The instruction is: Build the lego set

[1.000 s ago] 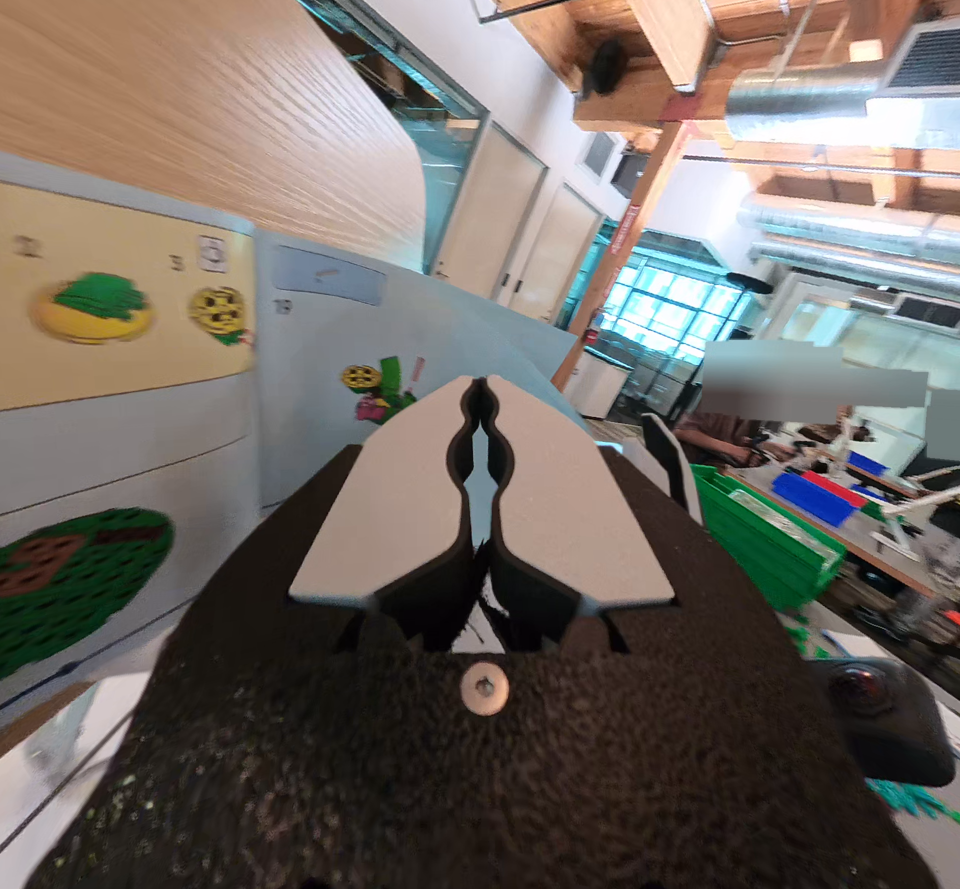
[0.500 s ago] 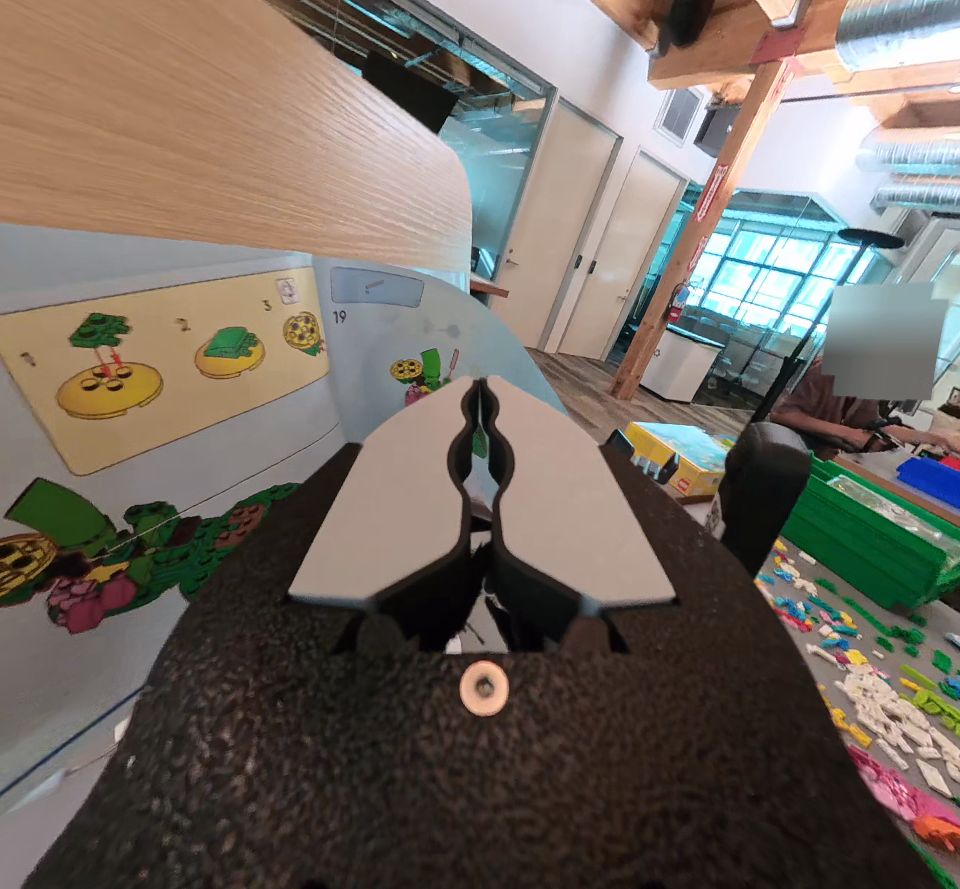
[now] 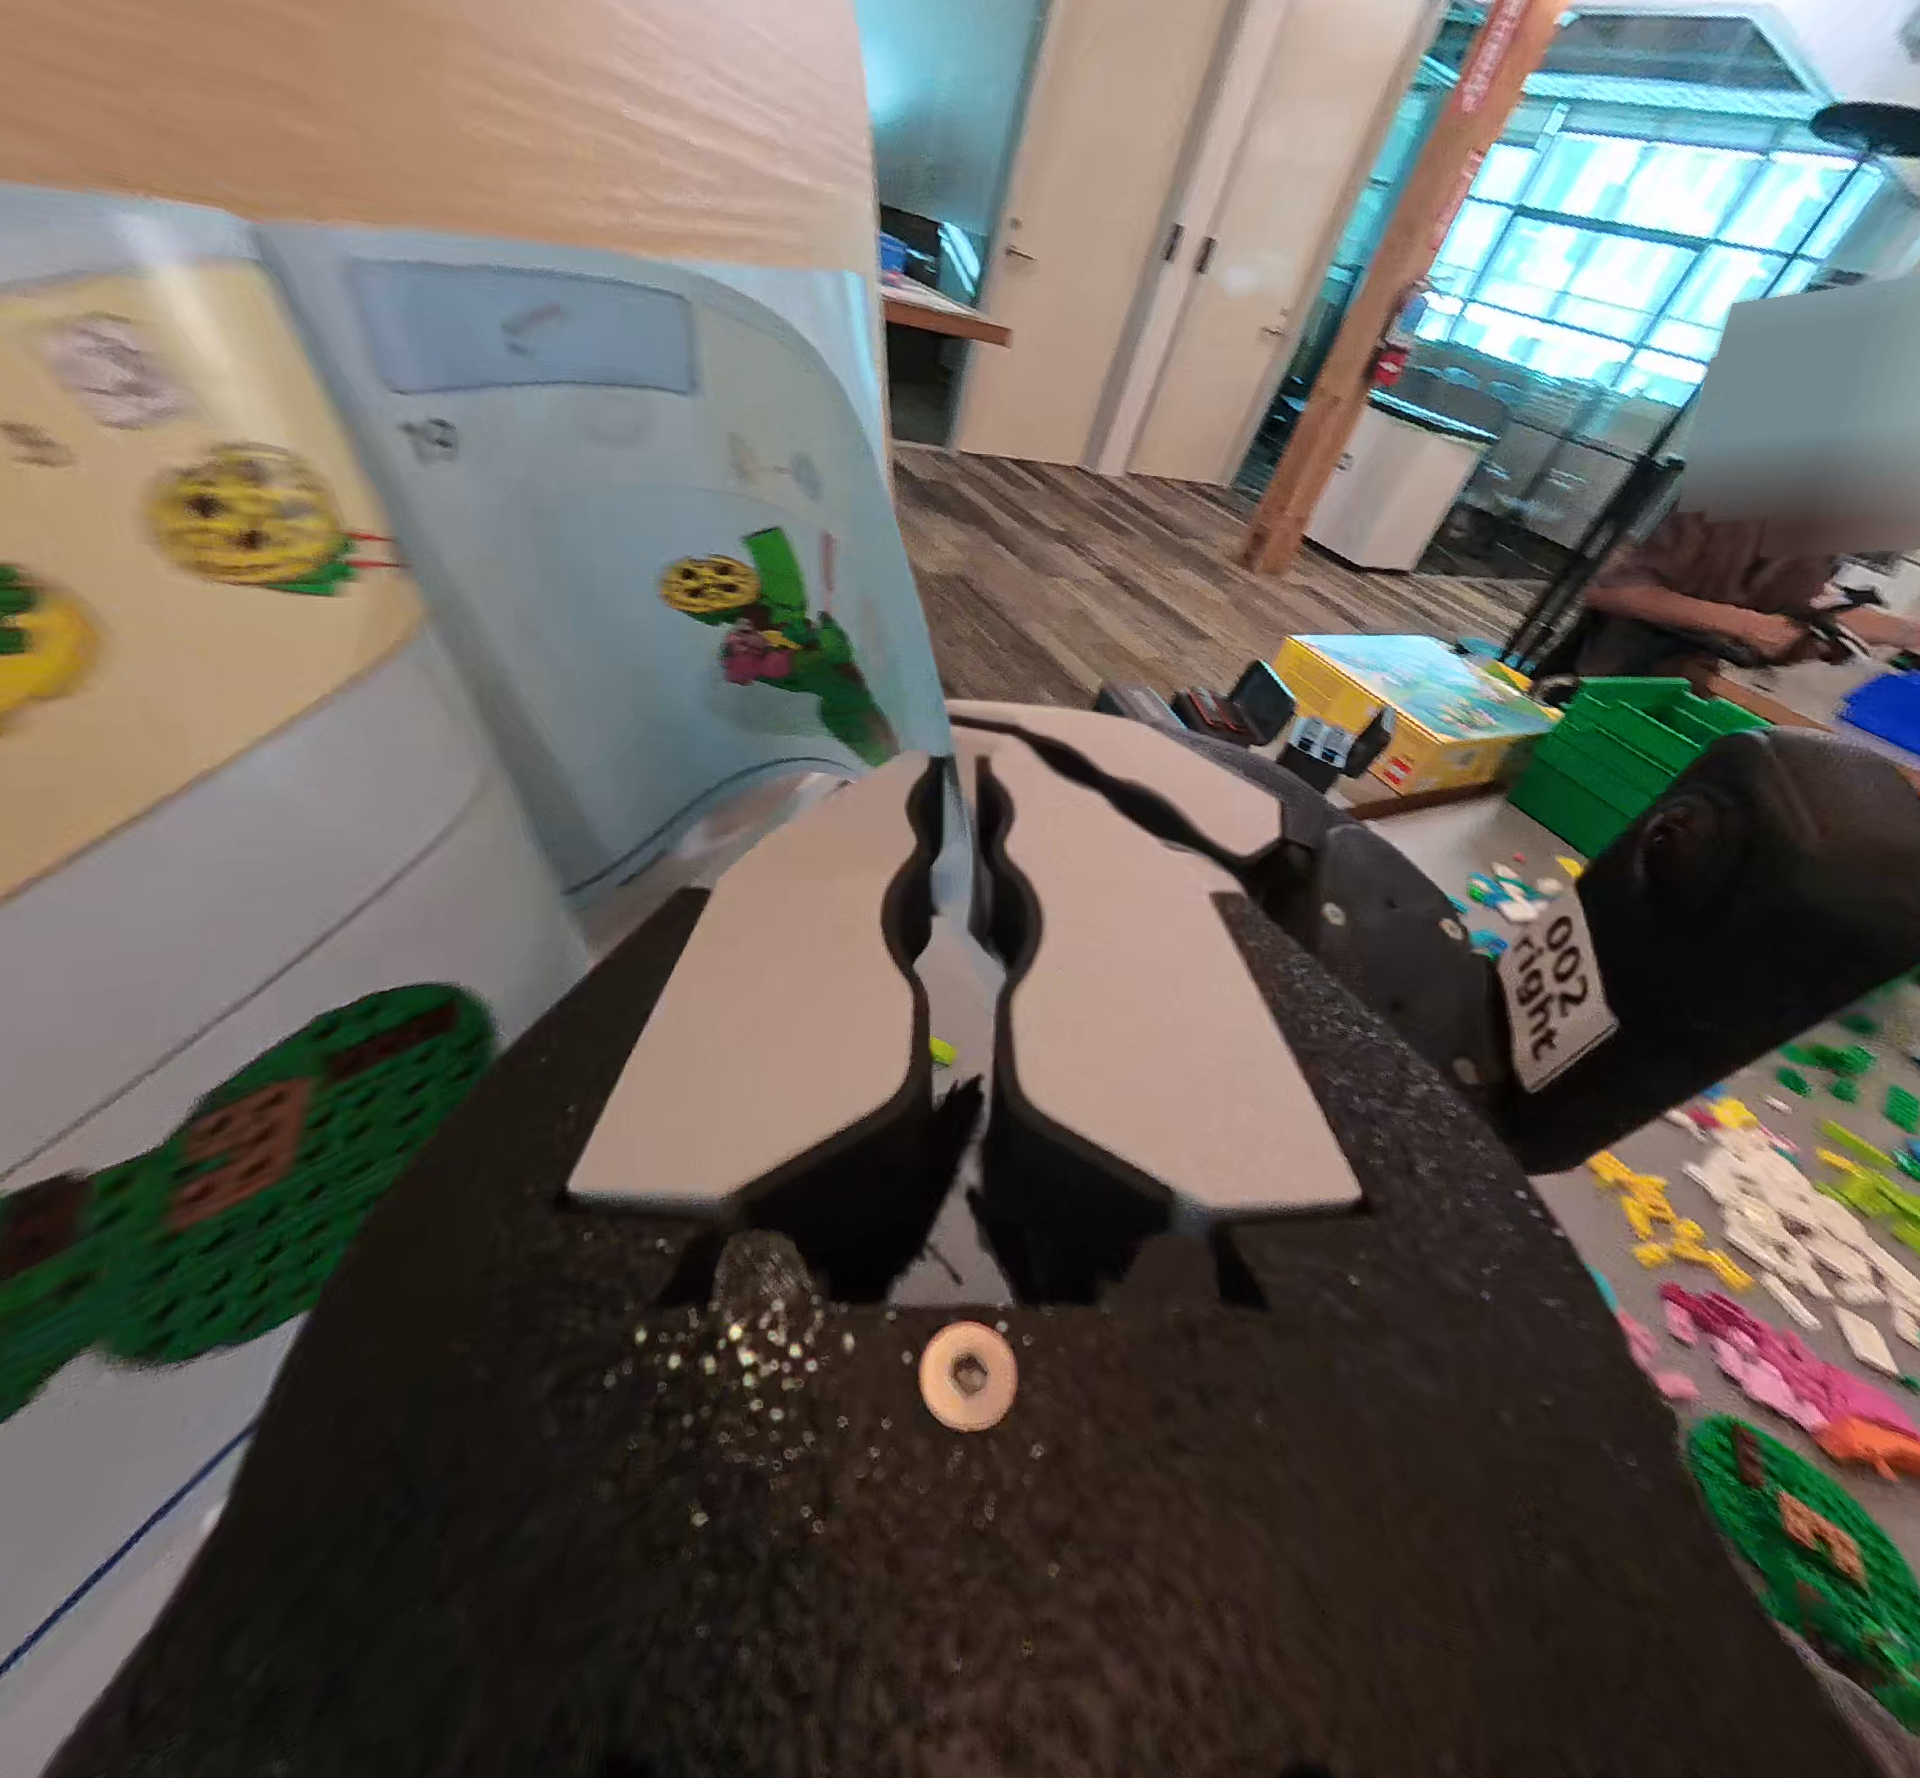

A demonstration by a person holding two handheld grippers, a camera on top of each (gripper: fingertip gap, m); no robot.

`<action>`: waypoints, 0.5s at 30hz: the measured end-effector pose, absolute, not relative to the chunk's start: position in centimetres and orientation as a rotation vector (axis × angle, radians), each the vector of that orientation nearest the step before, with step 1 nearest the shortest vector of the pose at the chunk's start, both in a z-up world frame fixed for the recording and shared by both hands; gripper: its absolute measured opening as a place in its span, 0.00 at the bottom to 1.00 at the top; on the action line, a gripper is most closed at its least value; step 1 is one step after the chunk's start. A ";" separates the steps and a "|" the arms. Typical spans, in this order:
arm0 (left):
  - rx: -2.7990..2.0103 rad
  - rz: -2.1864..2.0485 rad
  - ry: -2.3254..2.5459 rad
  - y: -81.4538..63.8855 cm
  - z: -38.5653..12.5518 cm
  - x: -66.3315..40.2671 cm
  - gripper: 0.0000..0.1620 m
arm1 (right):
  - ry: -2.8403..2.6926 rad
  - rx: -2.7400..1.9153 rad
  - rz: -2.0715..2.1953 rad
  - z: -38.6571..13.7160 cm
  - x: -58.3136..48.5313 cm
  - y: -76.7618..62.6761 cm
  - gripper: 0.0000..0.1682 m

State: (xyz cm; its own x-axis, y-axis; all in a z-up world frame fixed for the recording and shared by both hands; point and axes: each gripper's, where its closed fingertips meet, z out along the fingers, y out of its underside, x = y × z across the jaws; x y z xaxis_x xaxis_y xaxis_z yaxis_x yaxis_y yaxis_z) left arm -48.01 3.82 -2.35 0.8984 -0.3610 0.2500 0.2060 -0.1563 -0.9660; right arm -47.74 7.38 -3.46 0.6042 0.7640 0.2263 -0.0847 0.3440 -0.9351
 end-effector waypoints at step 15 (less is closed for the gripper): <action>-1.520 0.399 -0.310 -2.4 0.5 -61.7 0.15 | -0.817 -1.345 0.784 -5.8 -51.9 6.8 0.00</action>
